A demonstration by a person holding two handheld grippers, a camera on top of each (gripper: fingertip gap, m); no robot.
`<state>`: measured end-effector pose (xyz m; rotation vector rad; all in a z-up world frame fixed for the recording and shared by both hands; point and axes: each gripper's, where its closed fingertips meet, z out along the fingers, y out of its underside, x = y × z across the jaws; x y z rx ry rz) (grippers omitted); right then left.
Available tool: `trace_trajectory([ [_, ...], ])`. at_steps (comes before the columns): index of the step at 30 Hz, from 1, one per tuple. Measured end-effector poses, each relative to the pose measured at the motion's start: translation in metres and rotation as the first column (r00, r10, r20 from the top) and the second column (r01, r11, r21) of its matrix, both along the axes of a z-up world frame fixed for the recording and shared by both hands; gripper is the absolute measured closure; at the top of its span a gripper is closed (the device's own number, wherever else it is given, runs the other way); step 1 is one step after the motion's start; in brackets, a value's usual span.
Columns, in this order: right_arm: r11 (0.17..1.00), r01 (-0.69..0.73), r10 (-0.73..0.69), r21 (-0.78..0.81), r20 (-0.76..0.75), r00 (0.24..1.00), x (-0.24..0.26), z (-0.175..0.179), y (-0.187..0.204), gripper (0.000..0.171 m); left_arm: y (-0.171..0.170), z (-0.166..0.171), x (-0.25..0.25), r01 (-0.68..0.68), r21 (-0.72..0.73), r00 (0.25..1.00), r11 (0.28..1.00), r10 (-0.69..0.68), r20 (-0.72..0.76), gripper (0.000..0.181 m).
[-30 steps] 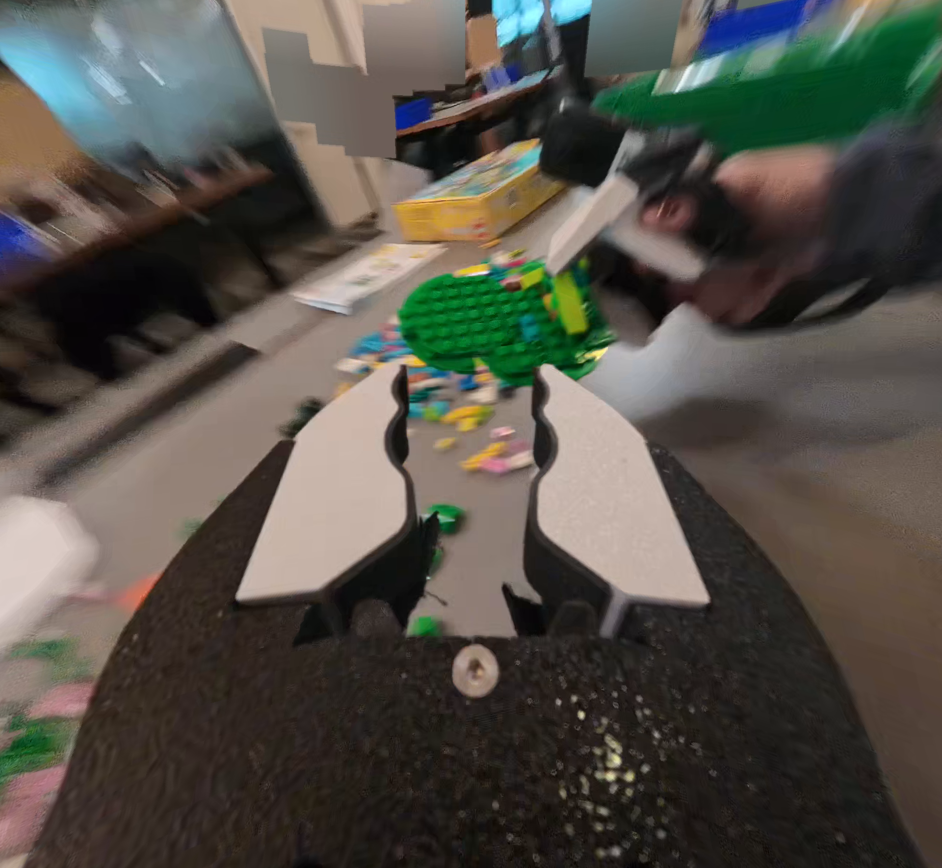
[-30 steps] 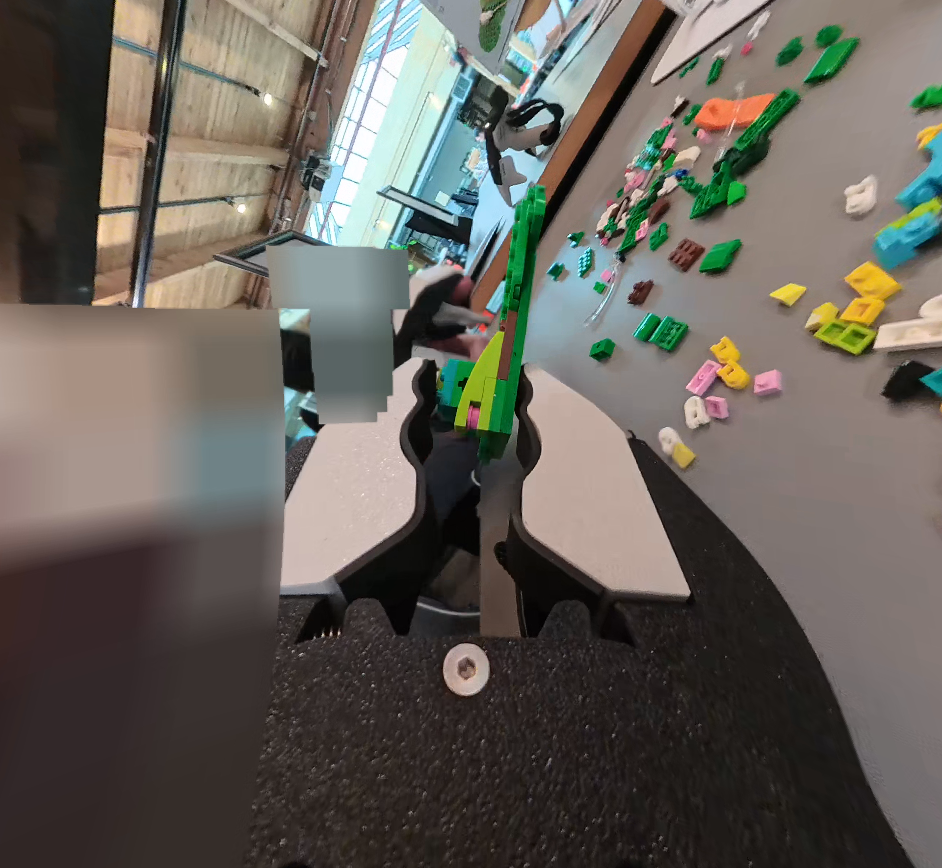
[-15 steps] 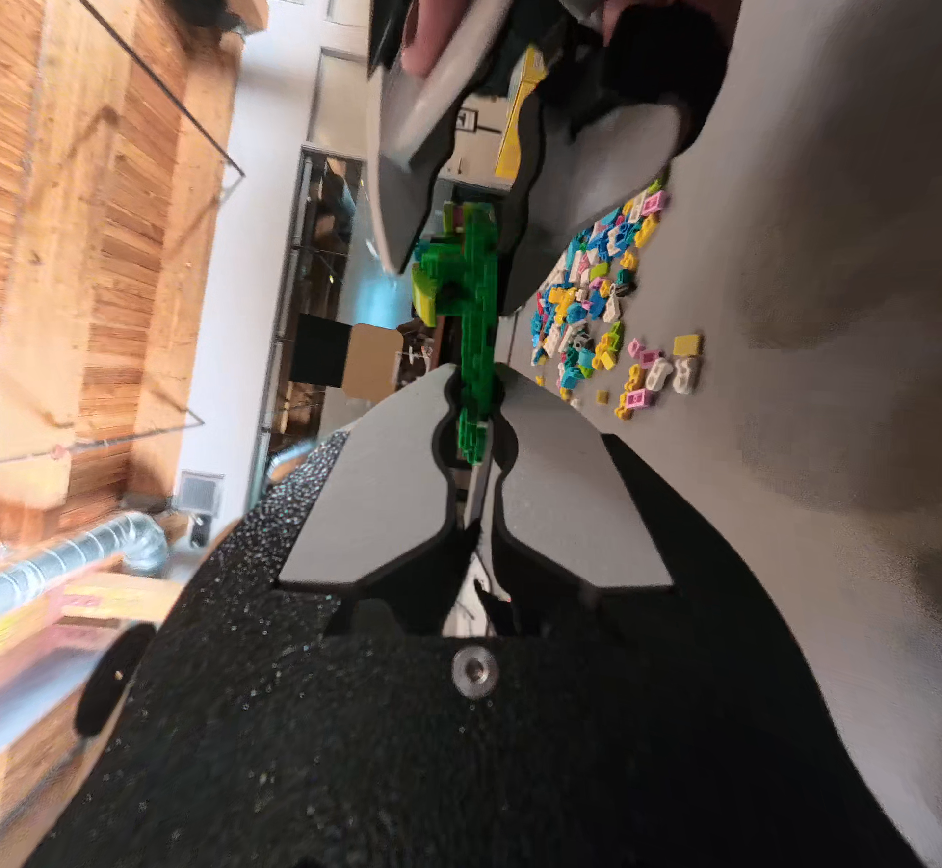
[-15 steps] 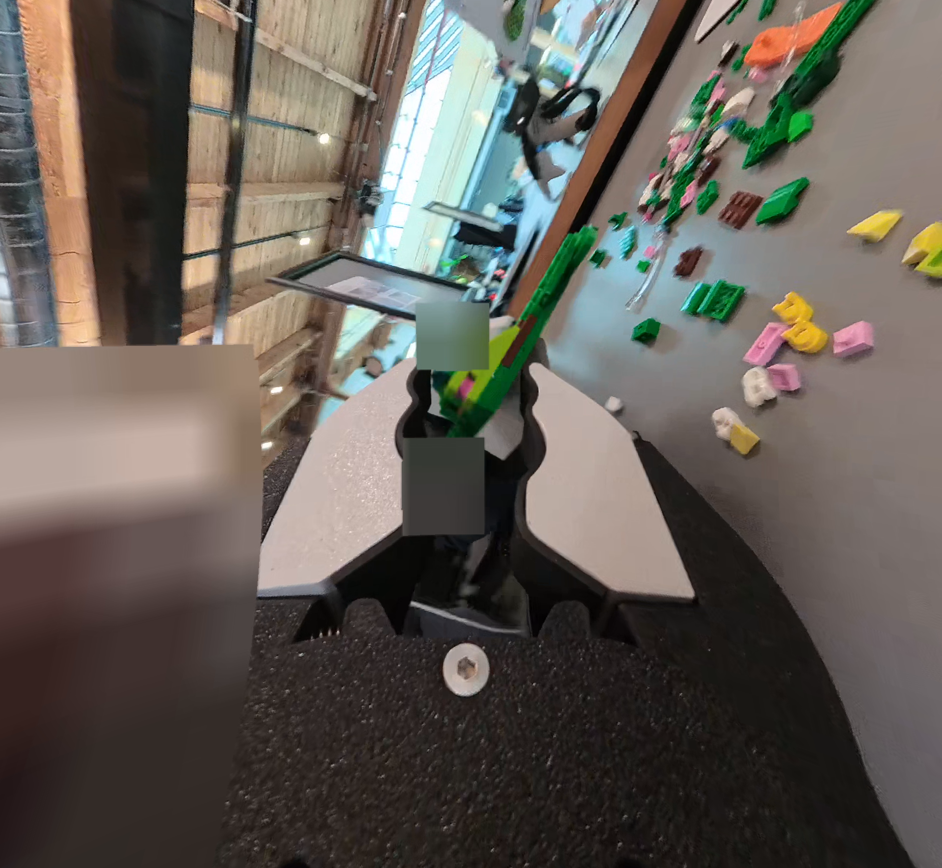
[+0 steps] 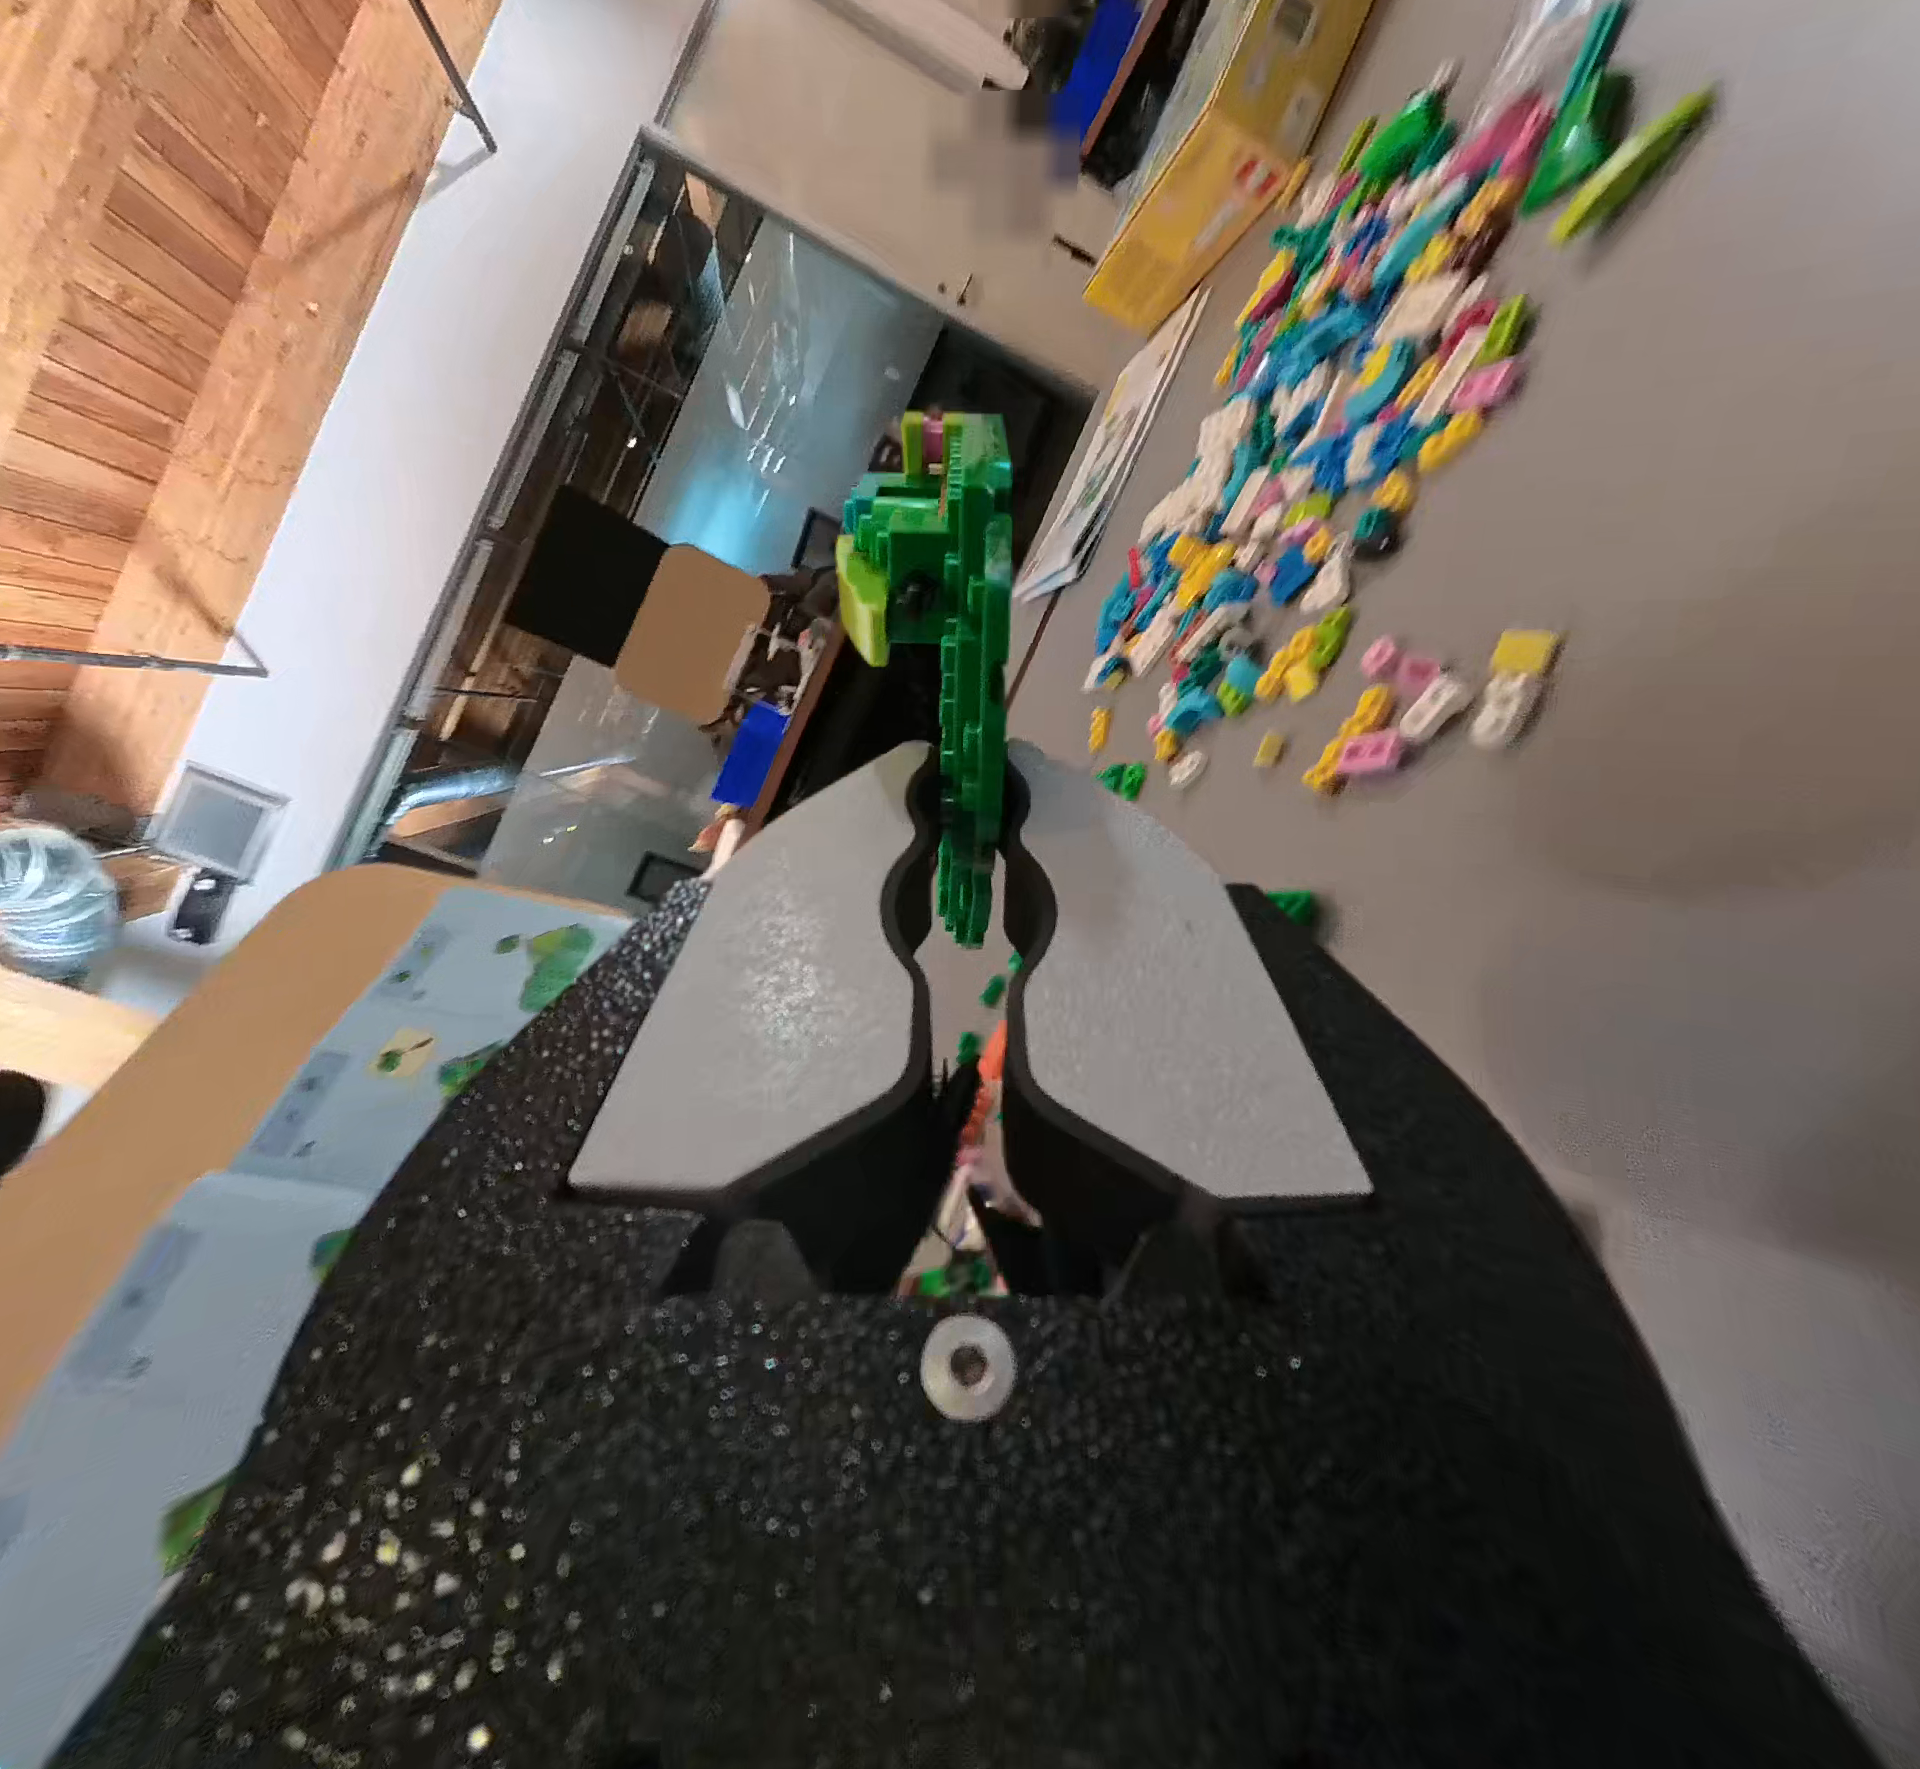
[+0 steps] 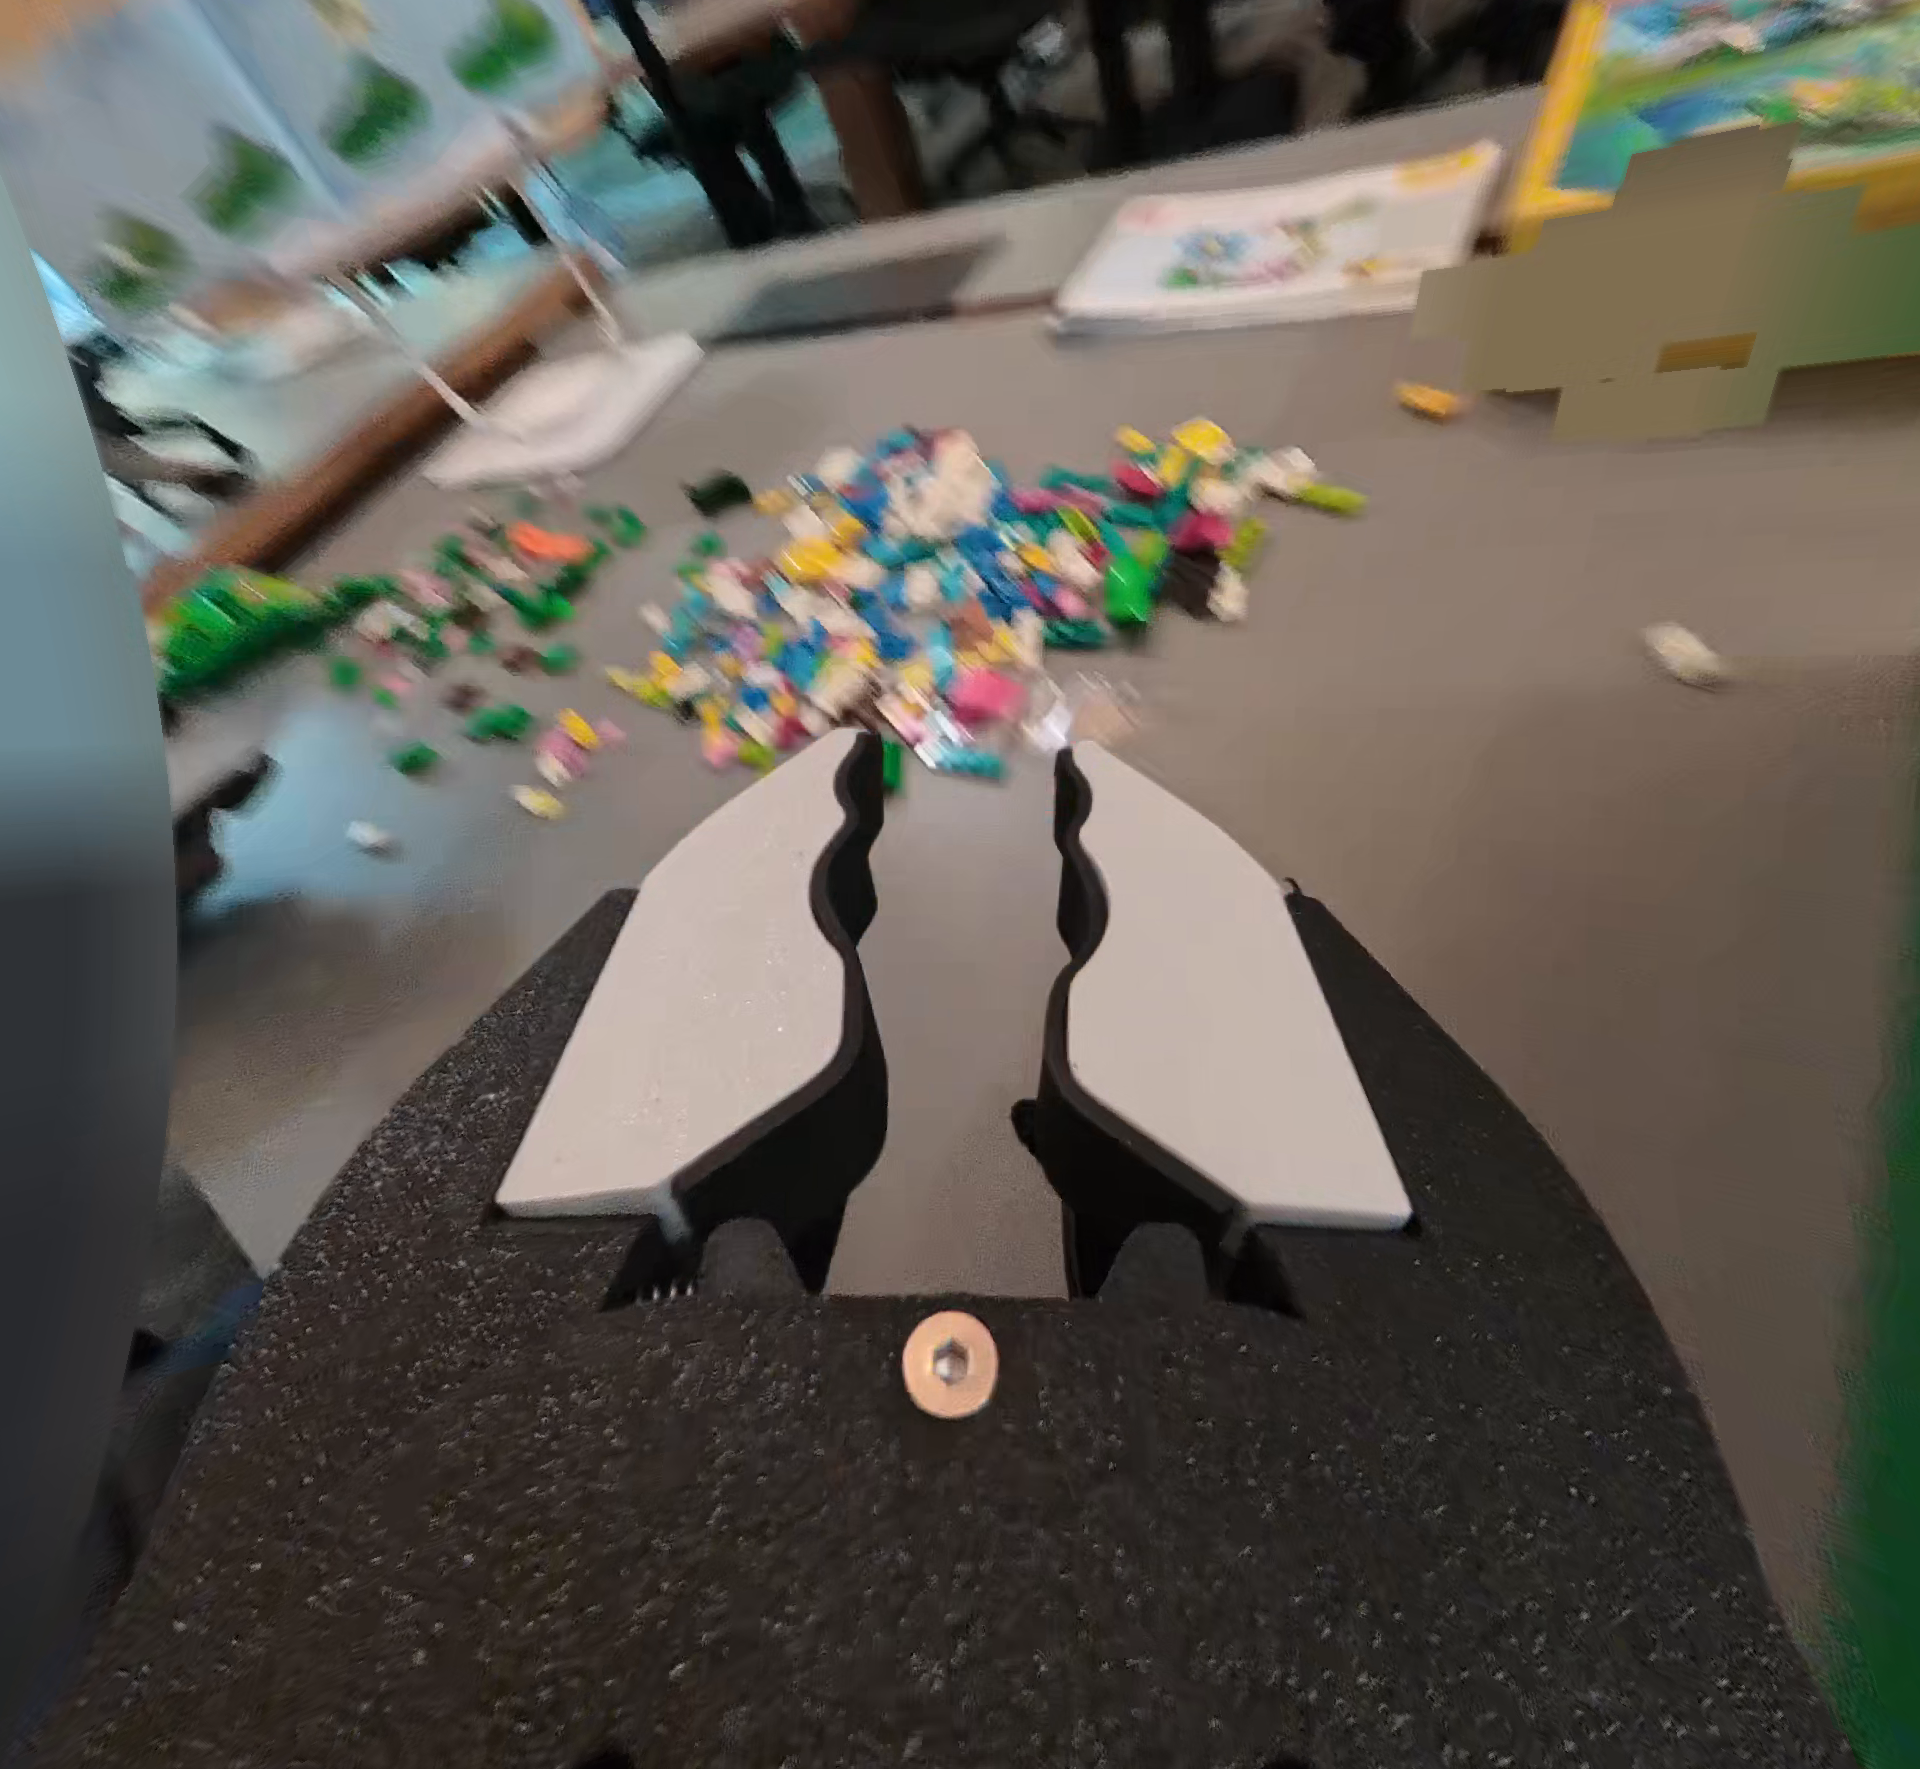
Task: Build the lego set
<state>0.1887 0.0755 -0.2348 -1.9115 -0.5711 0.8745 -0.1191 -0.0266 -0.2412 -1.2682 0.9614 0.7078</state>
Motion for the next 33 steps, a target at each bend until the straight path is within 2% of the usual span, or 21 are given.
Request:
trace_trajectory([
  [4,0.996,-0.01,0.035,-0.087,0.293,0.956,0.038,-0.046,-0.021,0.147,0.005,-0.003,0.018,0.057,-0.045,0.996,0.997,-0.053,0.076,0.173],
  [6,0.996,-0.015,0.046,-0.083,0.391,0.919,0.047,-0.059,-0.026,0.148,0.004,-0.004,0.02,0.063,-0.051,0.995,0.997,-0.059,0.078,0.173],
  [9,0.994,-0.075,0.1,-0.082,0.367,0.925,0.031,-0.056,-0.031,0.146,0.003,-0.006,0.01,0.035,-0.043,0.997,0.998,-0.032,0.065,0.173],
  [13,0.98,-0.197,0.198,-0.038,0.344,0.918,-0.015,-0.047,-0.028,0.145,0.006,-0.004,-0.016,-0.032,-0.021,0.999,0.999,0.033,0.039,0.173],
  [15,0.961,-0.27,0.271,-0.053,0.356,0.894,-0.04,-0.049,-0.026,0.144,0.008,-0.001,-0.036,-0.085,-0.005,0.995,0.996,0.085,0.042,0.173],
  [19,0.914,-0.396,0.397,-0.088,0.394,0.829,-0.084,-0.064,-0.023,0.144,0.009,0.009,-0.072,-0.206,0.021,0.97,0.978,0.202,0.138,0.173],
  [21,0.892,-0.437,0.445,-0.118,0.403,0.799,-0.101,-0.074,-0.023,0.146,0.01,0.007,-0.076,-0.225,0.022,0.968,0.974,0.22,0.122,0.173],
  [25,0.851,-0.502,0.517,-0.154,0.419,0.747,-0.123,-0.084,-0.028,0.147,0.01,-0.002,-0.051,-0.154,0.005,0.988,0.988,0.154,0.023,0.173],
  [29,0.828,-0.53,0.54,-0.181,0.51,0.669,-0.132,-0.092,-0.029,0.149,0.008,-0.013,-0.021,-0.057,-0.015,0.995,0.998,0.056,-0.087,0.173],
  [33,0.799,-0.559,0.577,-0.221,0.542,0.611,-0.135,-0.1,-0.023,0.149,0.005,-0.018,-0.008,0.002,-0.039,0.993,0.999,-0.006,-0.116,0.173],
])
